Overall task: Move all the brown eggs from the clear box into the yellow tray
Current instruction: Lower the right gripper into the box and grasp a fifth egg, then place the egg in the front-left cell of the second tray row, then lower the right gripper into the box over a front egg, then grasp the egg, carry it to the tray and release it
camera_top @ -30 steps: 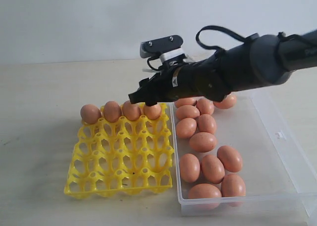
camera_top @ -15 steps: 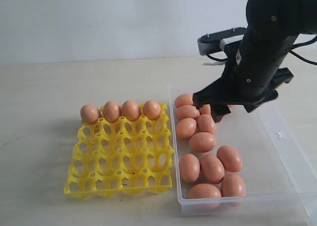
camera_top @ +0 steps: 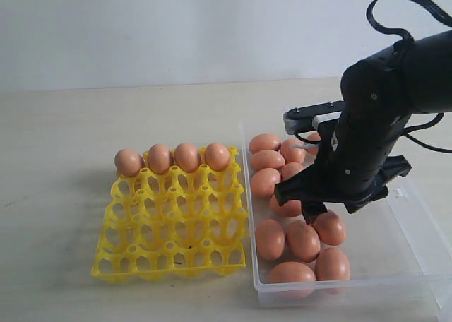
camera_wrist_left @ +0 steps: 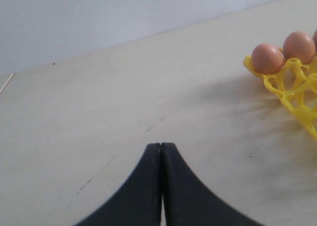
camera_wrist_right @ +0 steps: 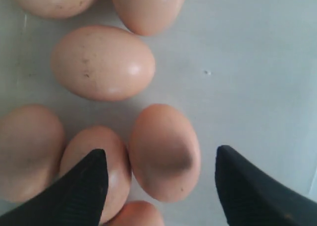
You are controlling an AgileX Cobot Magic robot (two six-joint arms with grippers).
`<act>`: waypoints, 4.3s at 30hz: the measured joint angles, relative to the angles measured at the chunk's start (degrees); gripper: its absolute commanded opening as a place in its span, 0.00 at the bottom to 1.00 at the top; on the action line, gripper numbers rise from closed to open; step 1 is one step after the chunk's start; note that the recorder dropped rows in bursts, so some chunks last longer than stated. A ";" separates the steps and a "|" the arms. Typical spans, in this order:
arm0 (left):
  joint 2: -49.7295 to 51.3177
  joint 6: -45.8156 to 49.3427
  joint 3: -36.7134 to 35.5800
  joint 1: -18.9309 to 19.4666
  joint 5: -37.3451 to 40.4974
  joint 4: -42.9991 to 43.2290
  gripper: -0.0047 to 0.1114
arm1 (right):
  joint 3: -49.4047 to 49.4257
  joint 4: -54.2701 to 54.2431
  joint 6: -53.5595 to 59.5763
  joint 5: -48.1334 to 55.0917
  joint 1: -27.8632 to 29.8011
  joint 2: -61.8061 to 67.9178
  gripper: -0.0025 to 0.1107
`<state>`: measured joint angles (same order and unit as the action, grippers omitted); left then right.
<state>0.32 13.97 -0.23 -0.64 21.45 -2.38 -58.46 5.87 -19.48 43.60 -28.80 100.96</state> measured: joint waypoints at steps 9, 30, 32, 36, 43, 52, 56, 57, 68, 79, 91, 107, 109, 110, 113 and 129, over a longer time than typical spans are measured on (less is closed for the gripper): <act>0.00 0.00 0.00 0.00 0.00 0.00 0.04 | 0.00 1.54 0.00 -4.51 0.10 3.99 0.55; 0.00 0.00 0.00 0.00 0.00 0.00 0.04 | 0.21 -0.14 4.96 -23.73 -1.93 -4.00 0.02; 0.00 0.00 0.00 0.00 0.00 0.00 0.04 | 0.21 -0.72 6.29 -32.44 -3.83 -5.36 0.02; 0.00 0.00 0.00 0.00 0.00 0.00 0.04 | 0.21 -1.08 7.07 -48.20 -7.91 -4.98 0.02; 0.00 0.00 0.00 0.00 0.00 0.00 0.04 | 0.21 5.69 2.99 -69.79 -12.61 2.48 0.02; 0.00 0.00 0.00 0.00 0.00 0.00 0.04 | -4.12 19.34 -13.76 -78.55 -13.72 14.60 0.02; 0.00 0.00 0.00 0.00 0.00 0.00 0.04 | -7.24 22.35 -18.85 -79.36 -13.72 18.22 0.02; 0.00 0.00 0.00 0.00 0.00 0.00 0.04 | -7.91 22.51 -19.76 -79.36 -13.72 18.93 0.02; 0.00 0.00 0.00 0.00 0.00 0.00 0.04 | -12.50 24.60 -26.39 -79.45 -13.72 24.50 0.05; 0.00 0.00 0.00 0.00 0.00 0.00 0.04 | -14.79 26.76 -31.40 -77.56 -13.72 27.01 0.51; 0.00 0.00 0.00 0.00 0.00 0.00 0.04 | -14.91 25.69 -21.85 -34.28 -13.72 5.60 0.02; 0.00 0.00 0.00 0.00 0.00 0.00 0.04 | 1.58 2.58 -6.20 10.74 -6.41 -7.42 0.49; 0.00 0.00 0.00 0.00 0.00 0.00 0.04 | 4.29 0.67 -6.86 8.06 -6.41 -7.42 0.50; 0.00 0.00 0.00 0.00 0.00 0.00 0.04 | 5.12 0.19 -7.13 7.19 -6.41 -7.42 0.50; 0.00 0.00 0.00 0.00 0.00 0.00 0.04 | 7.10 -0.41 -8.29 4.41 -6.26 -7.07 0.50; 0.00 0.00 0.00 0.00 0.00 0.00 0.04 | 7.93 -0.95 -8.75 -1.15 -3.62 0.70 0.37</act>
<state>0.32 13.97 -0.23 -0.64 21.45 -2.38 -50.53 4.93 -28.24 42.45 -32.41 101.66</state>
